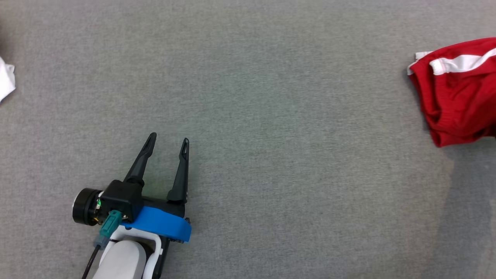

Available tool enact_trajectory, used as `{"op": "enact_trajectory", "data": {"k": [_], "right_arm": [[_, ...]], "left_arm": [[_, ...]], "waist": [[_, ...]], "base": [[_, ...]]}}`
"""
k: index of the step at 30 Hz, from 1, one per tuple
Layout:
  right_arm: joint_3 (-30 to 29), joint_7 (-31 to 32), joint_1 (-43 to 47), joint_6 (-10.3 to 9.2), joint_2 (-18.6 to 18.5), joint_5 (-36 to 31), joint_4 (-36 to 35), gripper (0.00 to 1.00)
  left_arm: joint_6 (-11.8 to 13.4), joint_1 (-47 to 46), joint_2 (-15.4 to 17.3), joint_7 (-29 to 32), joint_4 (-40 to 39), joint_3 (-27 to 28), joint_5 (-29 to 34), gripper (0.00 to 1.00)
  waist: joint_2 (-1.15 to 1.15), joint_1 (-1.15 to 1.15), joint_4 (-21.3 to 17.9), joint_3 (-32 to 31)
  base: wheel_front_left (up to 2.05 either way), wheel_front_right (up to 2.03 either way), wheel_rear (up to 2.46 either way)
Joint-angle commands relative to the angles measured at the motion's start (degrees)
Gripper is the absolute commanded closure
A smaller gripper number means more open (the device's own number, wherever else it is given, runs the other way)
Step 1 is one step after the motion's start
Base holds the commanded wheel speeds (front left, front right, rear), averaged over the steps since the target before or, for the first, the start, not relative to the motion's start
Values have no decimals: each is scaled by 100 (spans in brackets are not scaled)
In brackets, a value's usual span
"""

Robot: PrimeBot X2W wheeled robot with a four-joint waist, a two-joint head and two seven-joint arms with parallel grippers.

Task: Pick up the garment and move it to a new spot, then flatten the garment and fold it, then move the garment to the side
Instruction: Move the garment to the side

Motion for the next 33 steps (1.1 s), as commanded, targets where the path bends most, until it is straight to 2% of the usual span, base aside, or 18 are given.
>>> {"op": "enact_trajectory", "data": {"k": [1, 2, 3, 4, 7, 11, 20, 27, 33], "right_arm": [[-68, 10, -148, -1, -32, -51, 68, 92], [-112, -12, -190, -1, -74, -122, 103, 73], [-157, -27, -223, -1, -109, -166, 143, 48], [-198, -60, -254, -1, -124, -231, 168, 0], [-294, -195, -331, -1, -123, -417, 235, 0], [-204, -425, -406, -1, 53, -549, 260, 0], [527, -911, -330, -1, 443, -408, -15, 0], [674, -1303, 316, -1, 975, -287, -332, 0], [647, -1635, 1304, -1, 1570, -492, -567, 0]], "left_arm": [[19, -43, 25, -26, -24, -18, -26, 0], [25, -46, 22, -35, -25, -22, -30, 0], [26, -52, 18, -39, -29, -33, -33, 0], [30, -60, 15, -46, -32, -40, -36, 0], [44, -90, -5, -53, -31, -63, -32, 0], [47, -135, -46, -92, 28, -86, -60, 0], [15, -189, -89, -274, 392, -65, -172, 0], [105, -15, -153, -465, 890, 148, -392, 0], [140, 316, -191, -560, 1223, 346, -577, 0]], "waist": [[0, -1, 134, 108], [0, -1, 166, 124], [0, -1, 193, 137], [0, -1, 212, 149], [0, -1, 257, 173], [0, -1, 281, 149], [0, -1, 328, -329], [0, -1, 559, -1011], [0, -1, 794, -1655]], "base": [[0, 0, 0], [0, 0, 0], [0, 0, 0], [0, 0, 0], [0, 0, 0], [0, 0, 0], [0, 0, 0], [0, 0, 0], [0, 0, 0]]}}
